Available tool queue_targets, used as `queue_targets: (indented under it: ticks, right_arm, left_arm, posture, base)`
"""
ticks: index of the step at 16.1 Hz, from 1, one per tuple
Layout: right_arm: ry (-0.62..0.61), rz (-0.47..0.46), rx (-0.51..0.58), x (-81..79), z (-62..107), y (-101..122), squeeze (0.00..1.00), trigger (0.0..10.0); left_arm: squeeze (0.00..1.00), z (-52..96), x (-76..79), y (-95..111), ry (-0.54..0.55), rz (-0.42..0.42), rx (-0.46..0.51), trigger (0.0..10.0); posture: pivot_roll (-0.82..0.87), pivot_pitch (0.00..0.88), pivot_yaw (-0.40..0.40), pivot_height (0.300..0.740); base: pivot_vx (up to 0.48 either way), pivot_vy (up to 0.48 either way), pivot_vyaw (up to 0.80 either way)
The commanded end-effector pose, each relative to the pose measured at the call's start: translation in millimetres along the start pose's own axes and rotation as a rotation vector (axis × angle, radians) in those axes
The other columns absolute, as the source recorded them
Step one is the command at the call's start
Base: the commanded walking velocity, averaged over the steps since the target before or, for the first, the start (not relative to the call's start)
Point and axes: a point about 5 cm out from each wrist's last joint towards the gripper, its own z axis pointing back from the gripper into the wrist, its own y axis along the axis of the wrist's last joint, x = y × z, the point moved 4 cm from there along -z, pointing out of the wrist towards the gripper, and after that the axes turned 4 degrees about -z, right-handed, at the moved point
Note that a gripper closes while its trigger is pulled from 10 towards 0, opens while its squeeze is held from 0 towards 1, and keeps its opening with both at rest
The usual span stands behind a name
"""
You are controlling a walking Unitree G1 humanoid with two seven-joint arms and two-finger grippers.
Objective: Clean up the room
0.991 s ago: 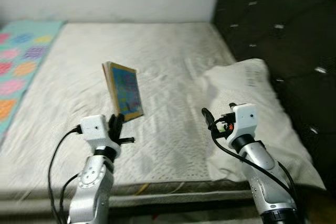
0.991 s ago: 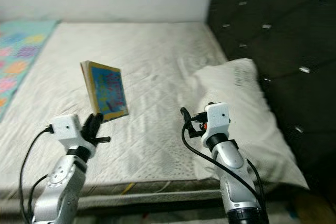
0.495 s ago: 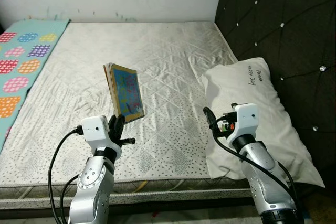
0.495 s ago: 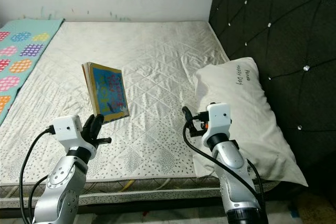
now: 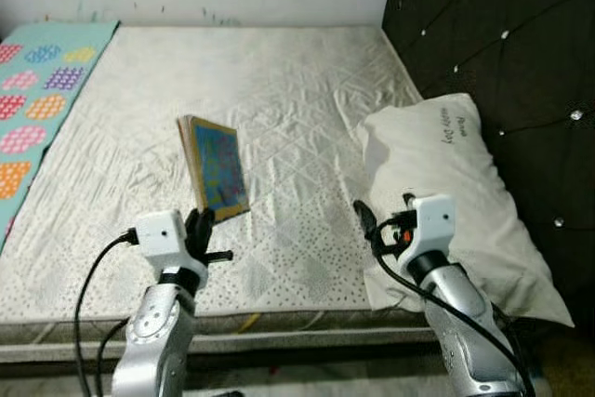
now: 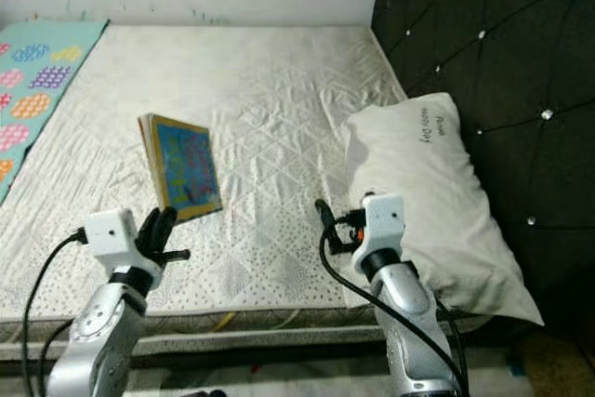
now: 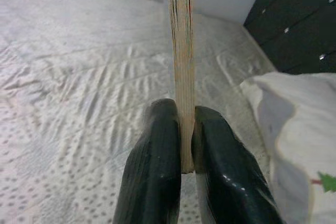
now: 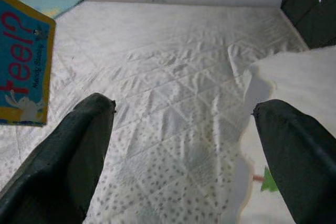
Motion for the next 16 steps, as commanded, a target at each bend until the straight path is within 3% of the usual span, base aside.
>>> queue_targets:
  ticks: [1, 8, 16]
  right_arm:
    - [0.015, -0.001, 0.006, -2.6, 1.6, 3.6, 0.00, 10.0]
    - [0.042, -0.011, -0.022, -9.4, 8.0, -1.1, 0.00, 10.0]
    - [0.054, 0.009, -0.024, -7.2, 4.6, 2.0, 0.00, 10.0]
  left_arm:
    - [0.00, 0.8, 0.6, 14.0, -0.001, -0.005, 0.048, 10.0]
    - [0.00, 7.4, -0.9, 15.7, 0.015, -0.013, 0.032, 10.0]
    - [0.00, 9.0, -3.1, 22.6, 0.018, -0.019, 0.069, 10.0]
  posture:
    - [-0.13, 0.147, -0.009, 0.711]
    - [-0.12, 0.177, -0.016, 0.636]
    - [-0.12, 0.171, -0.023, 0.631]
  base:
    - [0.000, 0.000, 0.00]
    - [0.000, 0.000, 0.00]
    - [0.000, 0.000, 0.00]
